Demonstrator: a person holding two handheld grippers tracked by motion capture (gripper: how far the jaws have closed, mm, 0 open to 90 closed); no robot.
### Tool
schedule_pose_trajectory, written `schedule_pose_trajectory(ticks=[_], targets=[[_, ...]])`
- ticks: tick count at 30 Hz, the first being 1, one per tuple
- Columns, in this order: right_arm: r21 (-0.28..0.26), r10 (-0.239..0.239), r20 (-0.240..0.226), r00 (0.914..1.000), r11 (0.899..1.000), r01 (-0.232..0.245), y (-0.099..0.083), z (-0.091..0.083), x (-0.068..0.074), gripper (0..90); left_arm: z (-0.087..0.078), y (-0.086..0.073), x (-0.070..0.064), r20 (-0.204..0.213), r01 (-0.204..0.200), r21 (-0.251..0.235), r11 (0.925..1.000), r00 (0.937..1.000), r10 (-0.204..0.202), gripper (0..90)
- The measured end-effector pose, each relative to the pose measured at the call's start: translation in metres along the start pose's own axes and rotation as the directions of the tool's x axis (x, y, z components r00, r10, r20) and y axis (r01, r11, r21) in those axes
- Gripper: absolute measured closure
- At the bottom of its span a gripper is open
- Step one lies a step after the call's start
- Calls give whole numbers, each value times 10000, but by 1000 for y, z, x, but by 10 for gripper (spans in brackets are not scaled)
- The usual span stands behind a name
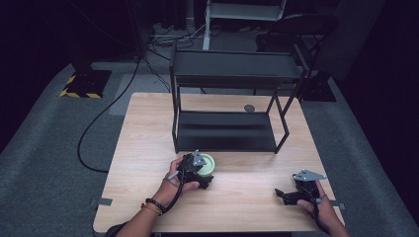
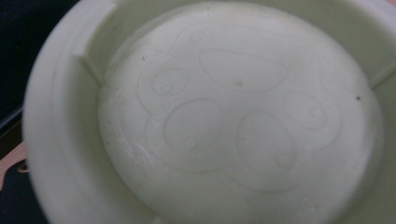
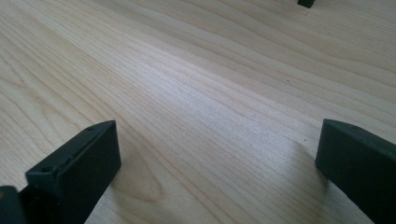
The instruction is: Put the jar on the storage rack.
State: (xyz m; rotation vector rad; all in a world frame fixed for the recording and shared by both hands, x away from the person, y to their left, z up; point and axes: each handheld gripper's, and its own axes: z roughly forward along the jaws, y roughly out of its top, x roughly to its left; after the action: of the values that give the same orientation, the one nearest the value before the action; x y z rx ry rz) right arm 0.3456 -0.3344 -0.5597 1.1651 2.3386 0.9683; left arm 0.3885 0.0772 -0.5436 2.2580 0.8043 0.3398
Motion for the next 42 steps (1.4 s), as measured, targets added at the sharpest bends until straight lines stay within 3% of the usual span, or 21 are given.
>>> schedule_pose_trajectory(ticks=[11, 27, 42], targets=[[0, -6, -16, 10000, 10000, 6, 0, 0, 0, 0, -4, 9, -1, -82, 93, -190, 9998, 9999, -94, 114], [0, -16, -29, 10000, 10000, 16, 0, 0, 0, 0, -8, 14, 10, -384, 271, -215, 9994, 9989, -279, 114], [0, -13, -28, 10000, 10000, 13, 0, 0, 0, 0, -8, 26, 10, -330, 136, -301, 9995, 9994, -146, 114]])
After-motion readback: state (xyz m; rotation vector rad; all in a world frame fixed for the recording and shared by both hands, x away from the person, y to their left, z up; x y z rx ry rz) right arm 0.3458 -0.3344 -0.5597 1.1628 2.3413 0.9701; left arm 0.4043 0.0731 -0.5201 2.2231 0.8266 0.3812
